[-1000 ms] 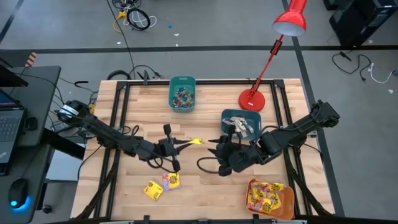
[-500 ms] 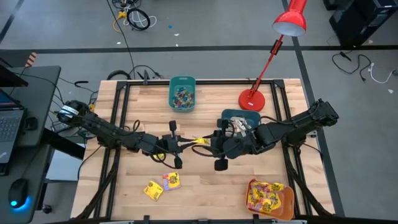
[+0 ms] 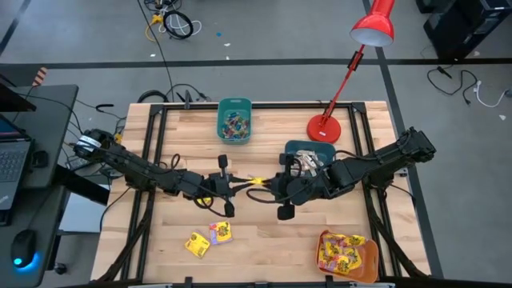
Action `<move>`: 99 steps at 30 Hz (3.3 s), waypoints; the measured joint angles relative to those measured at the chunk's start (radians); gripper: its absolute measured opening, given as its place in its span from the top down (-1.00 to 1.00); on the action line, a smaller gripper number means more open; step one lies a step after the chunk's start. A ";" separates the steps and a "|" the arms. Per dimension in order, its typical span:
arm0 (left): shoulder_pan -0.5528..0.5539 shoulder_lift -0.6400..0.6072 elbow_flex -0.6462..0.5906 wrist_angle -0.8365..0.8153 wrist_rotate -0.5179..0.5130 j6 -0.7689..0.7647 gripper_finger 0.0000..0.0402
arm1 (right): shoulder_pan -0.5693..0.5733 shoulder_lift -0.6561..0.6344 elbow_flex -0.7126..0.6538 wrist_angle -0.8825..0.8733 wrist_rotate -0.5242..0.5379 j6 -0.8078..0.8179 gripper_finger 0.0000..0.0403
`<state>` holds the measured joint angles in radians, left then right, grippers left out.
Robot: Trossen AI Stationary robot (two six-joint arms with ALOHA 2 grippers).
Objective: Sort candy
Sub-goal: Put the yellow candy bag into the orange bin
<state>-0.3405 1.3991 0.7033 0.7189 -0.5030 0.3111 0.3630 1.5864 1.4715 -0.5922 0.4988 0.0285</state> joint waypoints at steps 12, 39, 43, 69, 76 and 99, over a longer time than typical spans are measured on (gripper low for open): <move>0.000 0.000 0.001 -0.027 -0.016 -0.063 0.58 | 0.018 -0.020 0.000 -0.006 -0.028 0.025 1.00; -0.002 0.001 0.000 -0.132 -0.021 -0.114 0.38 | 0.350 -0.182 -0.151 -0.251 -0.600 1.050 1.00; -0.002 0.001 0.000 -0.166 -0.021 -0.115 0.38 | 0.418 -0.181 -0.253 -0.163 -0.597 1.185 1.00; -0.002 0.000 0.000 -0.240 -0.027 -0.167 0.37 | 0.594 -0.182 -0.564 0.117 -0.349 1.543 1.00; -0.002 0.000 0.000 -0.240 -0.027 -0.180 0.37 | 0.626 -0.182 -0.580 0.104 -0.344 1.627 1.00; -0.002 0.000 0.000 -0.251 -0.027 -0.185 0.37 | 0.623 -0.182 -0.517 -0.010 -0.537 1.753 0.83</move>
<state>-0.3422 1.3994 0.7029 0.4674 -0.5304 0.1261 0.9859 1.4048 0.9549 -0.6018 -0.0386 1.7817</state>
